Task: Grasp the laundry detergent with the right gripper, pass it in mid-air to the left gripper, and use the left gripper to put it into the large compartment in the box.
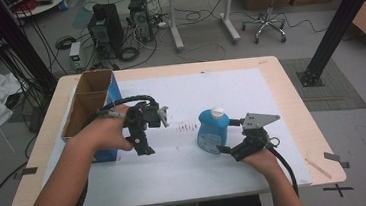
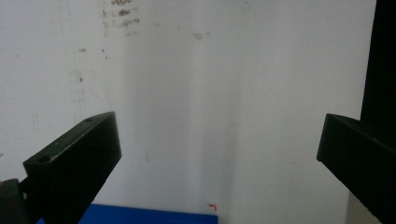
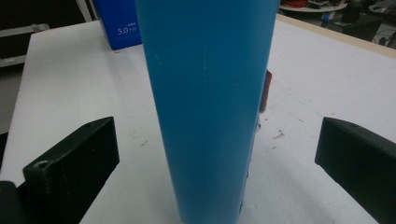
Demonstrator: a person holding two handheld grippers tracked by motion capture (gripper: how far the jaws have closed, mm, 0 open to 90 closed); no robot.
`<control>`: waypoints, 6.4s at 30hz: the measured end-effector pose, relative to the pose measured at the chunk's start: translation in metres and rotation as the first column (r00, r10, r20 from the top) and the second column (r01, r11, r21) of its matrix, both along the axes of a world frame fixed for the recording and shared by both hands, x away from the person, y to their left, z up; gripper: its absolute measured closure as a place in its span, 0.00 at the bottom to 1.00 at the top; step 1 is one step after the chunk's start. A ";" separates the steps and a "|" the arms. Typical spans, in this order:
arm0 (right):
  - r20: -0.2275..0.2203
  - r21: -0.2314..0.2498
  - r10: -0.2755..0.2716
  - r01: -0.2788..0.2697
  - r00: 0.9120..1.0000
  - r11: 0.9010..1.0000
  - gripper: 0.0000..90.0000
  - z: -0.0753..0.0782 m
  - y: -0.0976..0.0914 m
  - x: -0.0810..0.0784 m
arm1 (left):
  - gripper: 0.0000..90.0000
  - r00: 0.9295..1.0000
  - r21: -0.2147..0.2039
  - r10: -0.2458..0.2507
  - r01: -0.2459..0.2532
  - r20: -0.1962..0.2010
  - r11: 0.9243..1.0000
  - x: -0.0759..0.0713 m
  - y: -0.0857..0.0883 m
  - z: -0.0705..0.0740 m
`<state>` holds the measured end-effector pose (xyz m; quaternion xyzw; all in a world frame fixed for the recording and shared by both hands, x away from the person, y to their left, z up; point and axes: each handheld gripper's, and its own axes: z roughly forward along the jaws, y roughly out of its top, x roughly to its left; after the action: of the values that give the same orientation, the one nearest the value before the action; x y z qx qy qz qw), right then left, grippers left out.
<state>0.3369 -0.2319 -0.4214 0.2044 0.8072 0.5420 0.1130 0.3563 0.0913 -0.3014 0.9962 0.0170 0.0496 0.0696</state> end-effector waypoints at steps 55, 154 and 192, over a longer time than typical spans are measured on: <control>0.020 0.072 -0.110 0.109 0.994 0.991 0.18 -0.022 0.033 0.003 | 0.00 1.000 -0.003 0.011 -0.011 -0.002 1.000 -0.002 0.007 -0.009; 0.037 0.029 0.390 -0.391 0.920 0.920 0.50 0.008 0.116 -0.018 | 0.00 0.994 0.095 -0.103 0.106 -0.039 0.990 -0.035 -0.050 0.032; 0.068 0.056 0.436 -0.440 0.897 0.896 0.50 0.012 0.154 -0.015 | 0.08 0.996 0.126 -0.079 0.084 -0.042 0.988 -0.040 -0.053 0.031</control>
<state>0.3214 -0.0783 -0.4098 0.0067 0.8099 0.5865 0.0025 0.3163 0.0380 -0.2699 0.9992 -0.0255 0.0291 0.0074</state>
